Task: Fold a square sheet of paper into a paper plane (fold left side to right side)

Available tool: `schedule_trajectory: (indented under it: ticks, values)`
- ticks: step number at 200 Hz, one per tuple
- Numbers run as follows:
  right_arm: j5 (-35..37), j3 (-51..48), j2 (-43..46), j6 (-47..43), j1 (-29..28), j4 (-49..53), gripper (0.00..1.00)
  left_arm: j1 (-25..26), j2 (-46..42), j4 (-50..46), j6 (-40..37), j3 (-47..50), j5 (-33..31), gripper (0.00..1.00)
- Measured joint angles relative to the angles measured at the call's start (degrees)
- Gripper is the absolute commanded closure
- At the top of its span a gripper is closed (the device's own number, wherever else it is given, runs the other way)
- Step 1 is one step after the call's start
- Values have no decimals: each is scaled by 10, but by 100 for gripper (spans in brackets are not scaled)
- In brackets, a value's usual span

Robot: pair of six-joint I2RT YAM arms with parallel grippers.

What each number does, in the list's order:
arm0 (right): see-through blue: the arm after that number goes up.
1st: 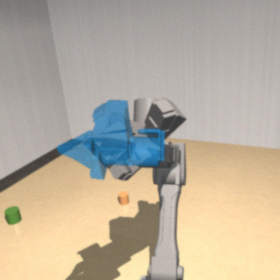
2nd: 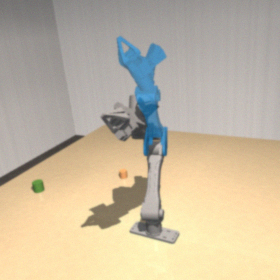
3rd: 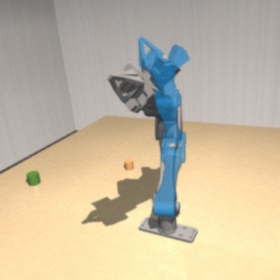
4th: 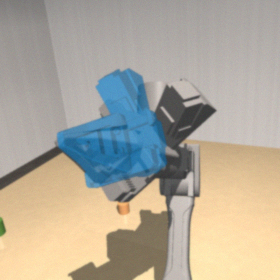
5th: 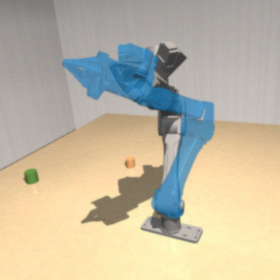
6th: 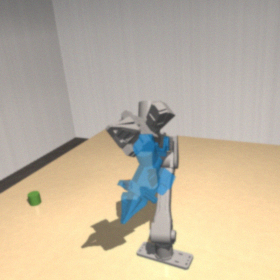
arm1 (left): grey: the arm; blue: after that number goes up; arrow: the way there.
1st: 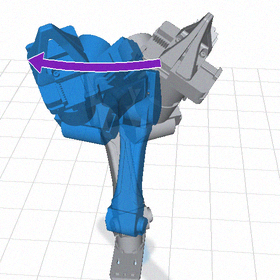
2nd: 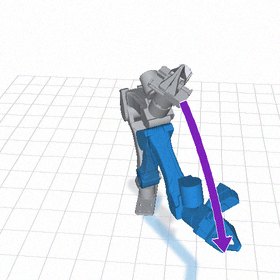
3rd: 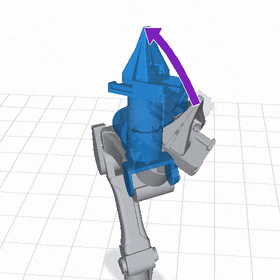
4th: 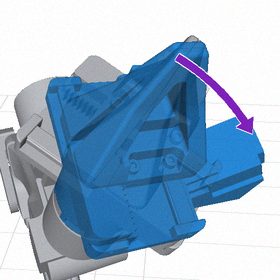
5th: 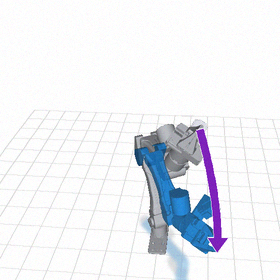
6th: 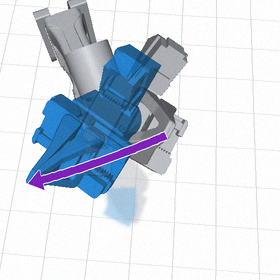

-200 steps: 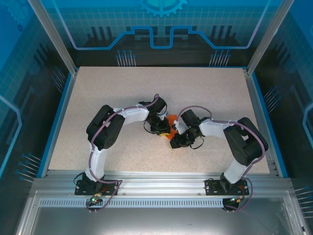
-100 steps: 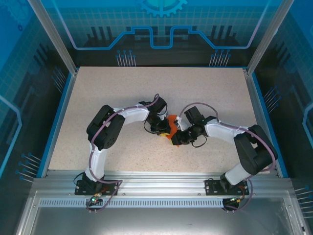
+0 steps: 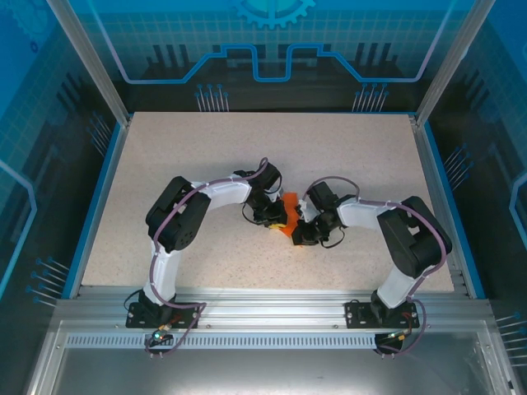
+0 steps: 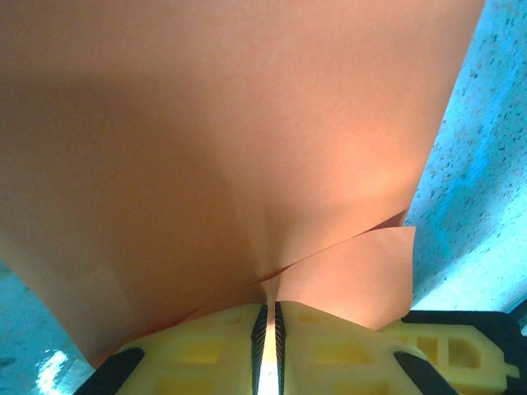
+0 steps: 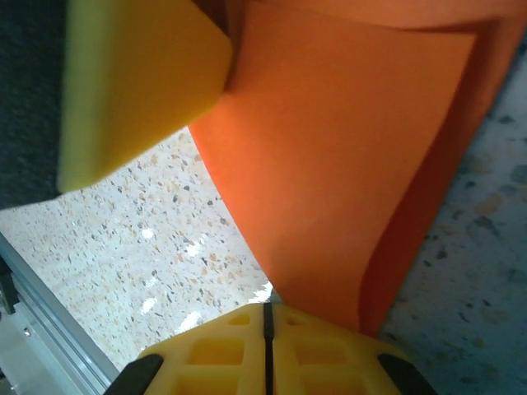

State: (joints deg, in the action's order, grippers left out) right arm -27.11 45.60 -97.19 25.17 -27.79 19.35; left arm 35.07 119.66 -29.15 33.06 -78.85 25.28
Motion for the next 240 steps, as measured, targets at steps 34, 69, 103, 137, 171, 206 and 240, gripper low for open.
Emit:
schedule_trajectory:
  ticks: [34, 69, 103, 137, 171, 206, 240]
  values:
    - [-18, -33, 18, 15, 12, -37, 92, 1, 1, -3, 0, -2, -3, 82]
    - [-32, -51, 41, 21, 19, -39, 92, 1, 3, -6, 0, -5, -4, 82]
    - [-35, -45, 55, 24, 20, -40, 91, 2, 3, -10, 0, -9, -4, 82]
    - [-33, -27, 47, 30, 20, -40, 92, 2, 4, -10, 0, -9, -4, 82]
    - [-19, -25, 34, 33, 20, -38, 92, 2, 4, -10, 0, -9, -4, 82]
    - [-3, -25, 16, 36, 21, -31, 92, 2, 4, -12, -1, -10, -5, 82]
    - [-4, -25, 13, 40, 23, -31, 93, 3, 3, -15, -2, -14, -8, 79]
